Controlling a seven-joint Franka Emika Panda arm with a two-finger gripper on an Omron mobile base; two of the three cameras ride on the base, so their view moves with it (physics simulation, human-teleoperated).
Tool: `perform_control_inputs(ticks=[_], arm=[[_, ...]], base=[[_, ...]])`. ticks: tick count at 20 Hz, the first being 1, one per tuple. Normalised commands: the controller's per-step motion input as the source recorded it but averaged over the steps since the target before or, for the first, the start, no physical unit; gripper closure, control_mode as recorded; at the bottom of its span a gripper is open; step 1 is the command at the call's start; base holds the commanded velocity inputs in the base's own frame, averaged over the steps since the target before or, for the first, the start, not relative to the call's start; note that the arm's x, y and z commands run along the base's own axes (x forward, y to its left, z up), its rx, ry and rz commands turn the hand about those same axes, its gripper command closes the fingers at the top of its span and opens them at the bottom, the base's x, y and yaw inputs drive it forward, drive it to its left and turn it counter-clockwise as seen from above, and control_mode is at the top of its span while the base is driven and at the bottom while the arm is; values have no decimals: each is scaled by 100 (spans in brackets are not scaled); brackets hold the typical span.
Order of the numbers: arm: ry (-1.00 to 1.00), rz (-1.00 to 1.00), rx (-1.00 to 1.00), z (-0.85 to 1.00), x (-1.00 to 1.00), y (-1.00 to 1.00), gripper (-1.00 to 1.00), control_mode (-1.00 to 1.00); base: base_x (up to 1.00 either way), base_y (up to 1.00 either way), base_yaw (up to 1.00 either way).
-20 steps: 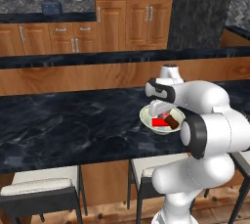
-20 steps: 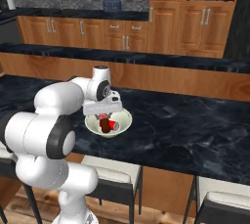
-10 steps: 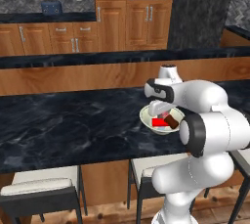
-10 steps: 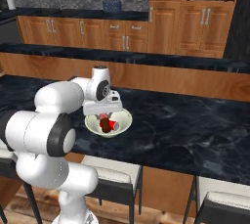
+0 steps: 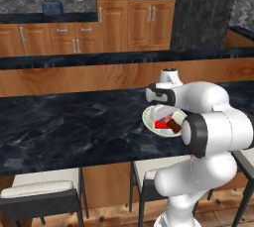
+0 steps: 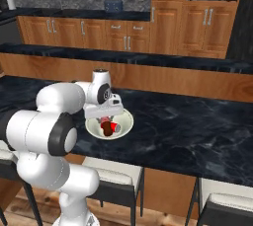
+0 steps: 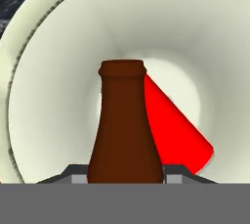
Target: Open the fridge, grab two sodas, and place both sodas inside the bowl with ice on the dining counter.
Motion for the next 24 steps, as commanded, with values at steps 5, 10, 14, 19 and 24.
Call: perform_control_inputs(ticks=[5, 10, 14, 19, 24], arm=[[0, 0, -2, -10, 0, 0, -100, -100], [-1, 0, -1, 0, 1, 0, -100, -100], [0, 0, 0, 0, 8, -2, -100, -100], [-1, 2, -2, 3, 4, -5, -100, -100], [-7, 0, -3, 28, -16, 0, -100, -100]], base=[[0, 0, 0], [0, 0, 0], [0, 0, 0], [0, 0, 0], [0, 0, 0]])
